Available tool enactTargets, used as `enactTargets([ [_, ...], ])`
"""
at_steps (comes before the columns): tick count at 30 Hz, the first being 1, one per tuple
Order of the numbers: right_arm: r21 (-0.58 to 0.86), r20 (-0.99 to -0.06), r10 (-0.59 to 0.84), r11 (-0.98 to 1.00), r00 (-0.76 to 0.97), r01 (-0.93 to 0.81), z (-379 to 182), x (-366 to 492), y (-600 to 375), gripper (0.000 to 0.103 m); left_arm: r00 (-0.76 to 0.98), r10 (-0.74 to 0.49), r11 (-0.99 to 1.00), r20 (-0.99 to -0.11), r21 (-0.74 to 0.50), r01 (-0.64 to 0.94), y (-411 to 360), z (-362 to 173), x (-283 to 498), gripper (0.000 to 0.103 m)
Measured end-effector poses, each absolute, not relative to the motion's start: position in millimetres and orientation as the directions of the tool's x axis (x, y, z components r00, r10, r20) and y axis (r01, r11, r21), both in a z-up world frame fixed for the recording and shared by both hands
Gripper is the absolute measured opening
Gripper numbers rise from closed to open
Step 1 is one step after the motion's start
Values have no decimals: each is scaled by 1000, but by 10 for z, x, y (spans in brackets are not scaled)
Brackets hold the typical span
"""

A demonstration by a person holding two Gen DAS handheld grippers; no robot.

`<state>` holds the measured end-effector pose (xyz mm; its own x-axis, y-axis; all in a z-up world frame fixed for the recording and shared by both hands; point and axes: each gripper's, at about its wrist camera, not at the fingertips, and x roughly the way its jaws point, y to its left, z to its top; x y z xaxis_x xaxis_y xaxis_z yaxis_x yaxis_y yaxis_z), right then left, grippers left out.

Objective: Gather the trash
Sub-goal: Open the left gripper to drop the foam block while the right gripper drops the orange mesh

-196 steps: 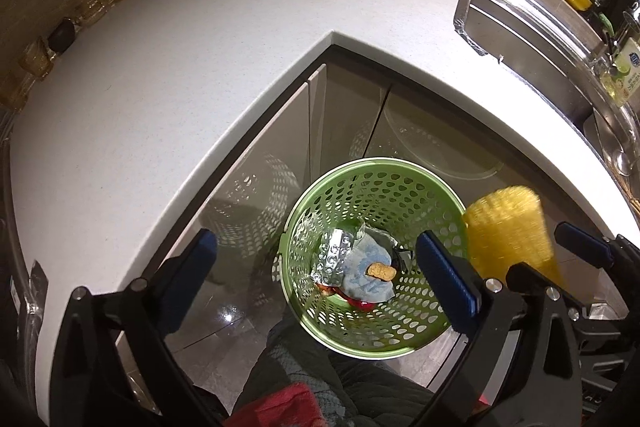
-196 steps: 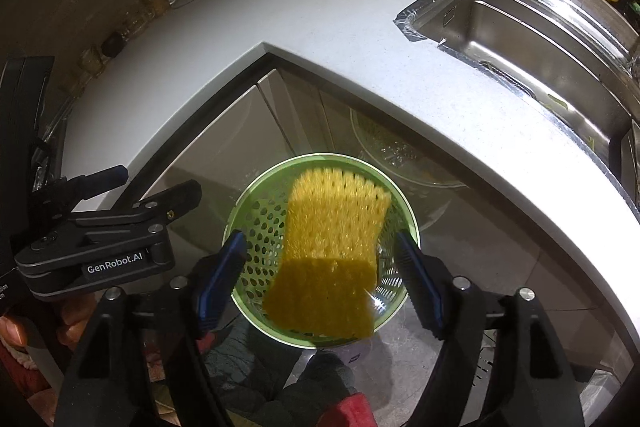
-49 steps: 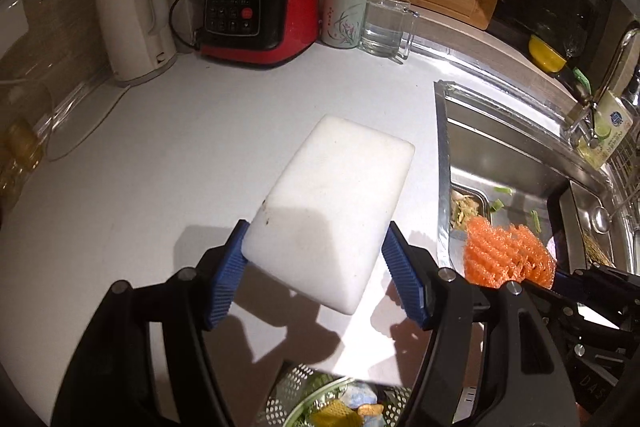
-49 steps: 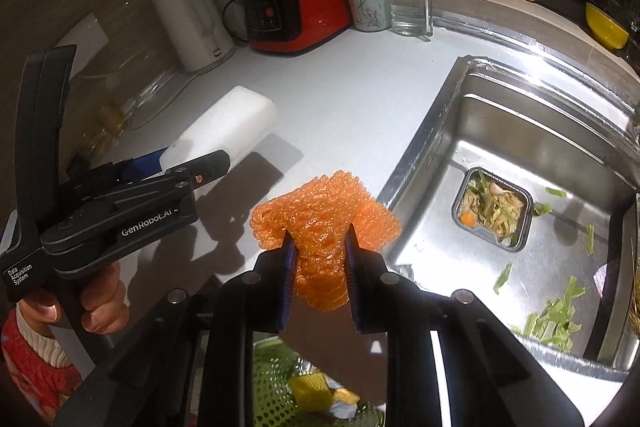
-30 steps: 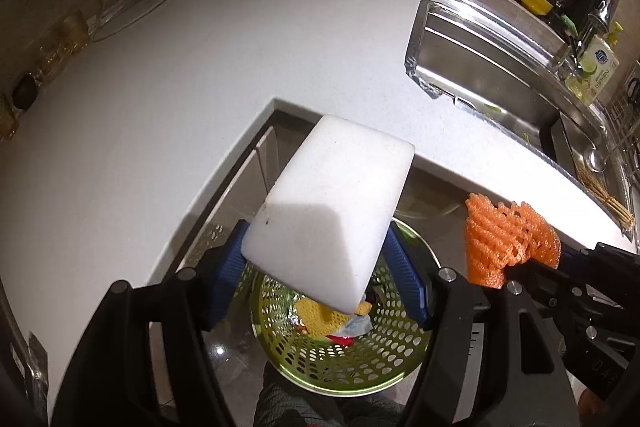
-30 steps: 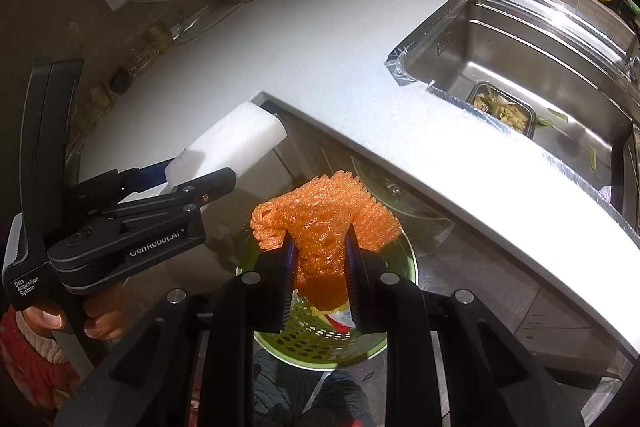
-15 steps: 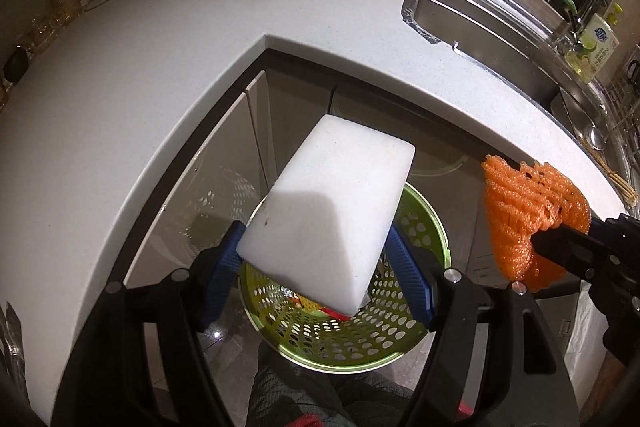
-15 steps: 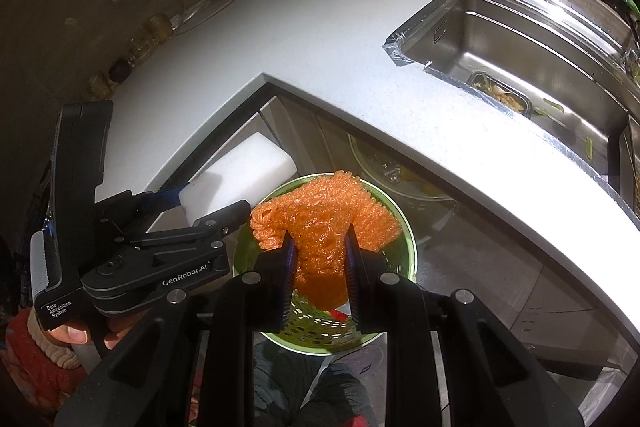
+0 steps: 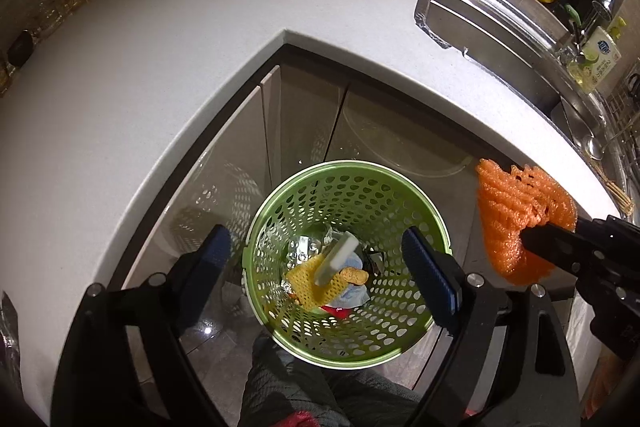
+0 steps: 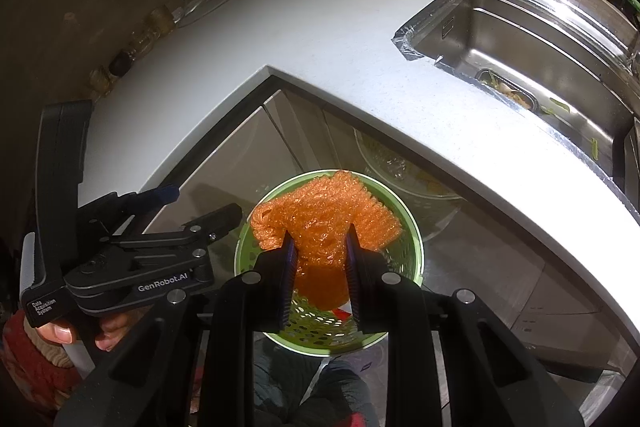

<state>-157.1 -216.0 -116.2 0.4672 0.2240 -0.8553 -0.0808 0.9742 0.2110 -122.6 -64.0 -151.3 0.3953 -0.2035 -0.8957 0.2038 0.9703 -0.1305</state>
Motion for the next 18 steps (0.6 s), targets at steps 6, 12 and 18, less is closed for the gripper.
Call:
enactTargets([
  [6, 222, -866, 234, 972, 442, -80, -1360, -1494, -2146, 25, 421, -170, 980, -891, -108, 167, -508, -1441, -1234, 89],
  [12, 229, -885, 252, 968, 391, -105, -1694, -1424, -2048, 26, 422, -144, 987, -895, -98, 129, -382, -1455, -1274, 91],
  [18, 195, -909, 227, 973, 350, -124, -1932, -1427, -1909, 73, 423, -119, 990, -898, -76, 117, -352, -1467, -1269, 91],
])
